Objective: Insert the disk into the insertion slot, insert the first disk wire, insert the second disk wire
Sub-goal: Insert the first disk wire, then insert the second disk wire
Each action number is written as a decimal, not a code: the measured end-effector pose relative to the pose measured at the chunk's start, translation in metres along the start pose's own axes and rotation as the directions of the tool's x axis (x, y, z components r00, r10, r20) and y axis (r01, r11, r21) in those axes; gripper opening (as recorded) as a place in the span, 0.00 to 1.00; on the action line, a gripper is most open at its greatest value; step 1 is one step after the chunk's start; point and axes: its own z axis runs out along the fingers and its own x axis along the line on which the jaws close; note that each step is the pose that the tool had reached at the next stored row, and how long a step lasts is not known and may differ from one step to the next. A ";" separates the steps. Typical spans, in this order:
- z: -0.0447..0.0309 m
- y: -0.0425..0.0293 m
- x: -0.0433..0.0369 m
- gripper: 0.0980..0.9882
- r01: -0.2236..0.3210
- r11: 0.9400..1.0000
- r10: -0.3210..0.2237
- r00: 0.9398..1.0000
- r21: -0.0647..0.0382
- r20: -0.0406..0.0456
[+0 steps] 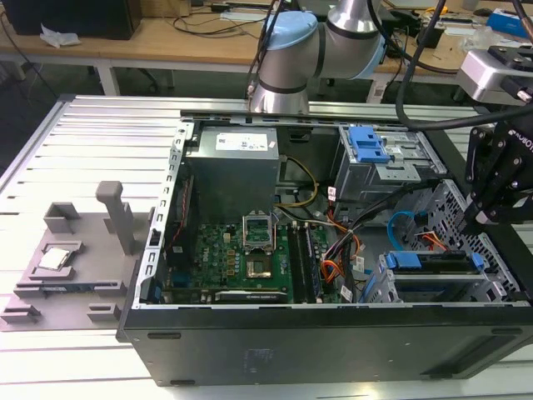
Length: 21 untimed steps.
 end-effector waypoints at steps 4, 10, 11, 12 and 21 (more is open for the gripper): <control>-0.0001 0.0000 0.0000 0.01 0.000 1.000 0.000 1.000 0.000 0.000; -0.0003 0.0000 0.0000 0.02 0.000 1.000 0.000 1.000 0.000 0.000; -0.0003 0.0000 0.0000 0.02 0.000 1.000 0.000 1.000 0.000 0.000; -0.0003 0.0000 0.0000 0.08 0.000 1.000 0.000 1.000 0.000 0.000; -0.0025 0.0001 -0.0002 0.30 0.029 1.000 -0.029 1.000 0.002 -0.001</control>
